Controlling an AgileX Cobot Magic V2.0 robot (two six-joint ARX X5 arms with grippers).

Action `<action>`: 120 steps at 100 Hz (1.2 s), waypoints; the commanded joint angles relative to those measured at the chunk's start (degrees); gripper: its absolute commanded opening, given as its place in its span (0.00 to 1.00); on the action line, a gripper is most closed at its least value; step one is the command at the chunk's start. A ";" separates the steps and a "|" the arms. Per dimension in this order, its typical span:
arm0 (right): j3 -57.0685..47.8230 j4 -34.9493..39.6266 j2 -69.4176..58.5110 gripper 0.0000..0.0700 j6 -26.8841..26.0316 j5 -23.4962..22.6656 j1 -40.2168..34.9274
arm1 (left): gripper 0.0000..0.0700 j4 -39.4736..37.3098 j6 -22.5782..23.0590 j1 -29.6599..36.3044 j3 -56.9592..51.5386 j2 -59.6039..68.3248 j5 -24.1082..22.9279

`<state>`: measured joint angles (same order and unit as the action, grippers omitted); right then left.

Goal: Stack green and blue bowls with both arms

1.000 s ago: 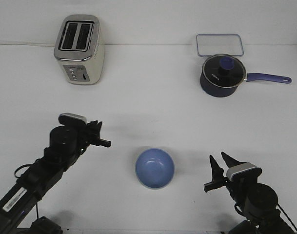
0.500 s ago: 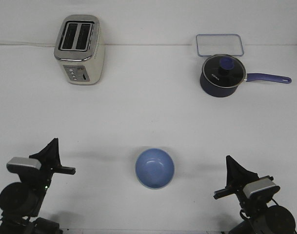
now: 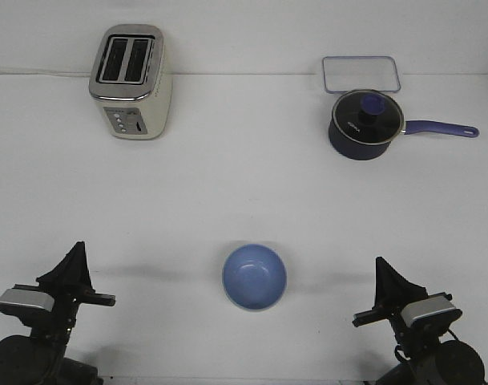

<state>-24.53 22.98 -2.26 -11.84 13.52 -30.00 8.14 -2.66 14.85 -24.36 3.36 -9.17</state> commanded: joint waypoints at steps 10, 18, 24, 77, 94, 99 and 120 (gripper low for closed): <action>-0.26 -0.68 0.35 0.00 -0.33 0.04 -0.42 | 0.02 -0.55 -0.35 0.07 -0.66 -0.17 -0.28; -0.26 -0.68 0.35 0.00 -0.33 0.07 -0.42 | 0.02 -0.55 -0.37 0.07 -0.66 -0.17 -0.28; -0.26 -0.68 0.35 0.00 -0.33 0.07 -0.42 | 0.02 -0.52 -0.37 0.07 -0.66 -0.17 -0.28; -0.26 -0.68 0.35 0.00 -0.33 0.07 -0.42 | 0.02 -8.07 3.26 -11.74 10.12 -2.23 3.52; -0.26 -0.68 0.35 0.00 -0.33 0.07 -0.42 | 0.02 -15.82 3.30 -16.13 17.55 -3.17 9.16; -0.26 -0.68 0.35 0.00 -0.33 0.07 -0.42 | 0.02 -16.96 3.26 -16.35 18.97 -3.17 9.22; -0.26 -0.68 0.35 0.00 -0.33 0.07 -0.42 | 0.02 -21.29 3.08 -16.33 23.58 -3.17 9.66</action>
<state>-24.53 22.98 -2.24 -11.84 13.54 -30.00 -12.08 0.49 -1.45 -1.87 0.45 0.16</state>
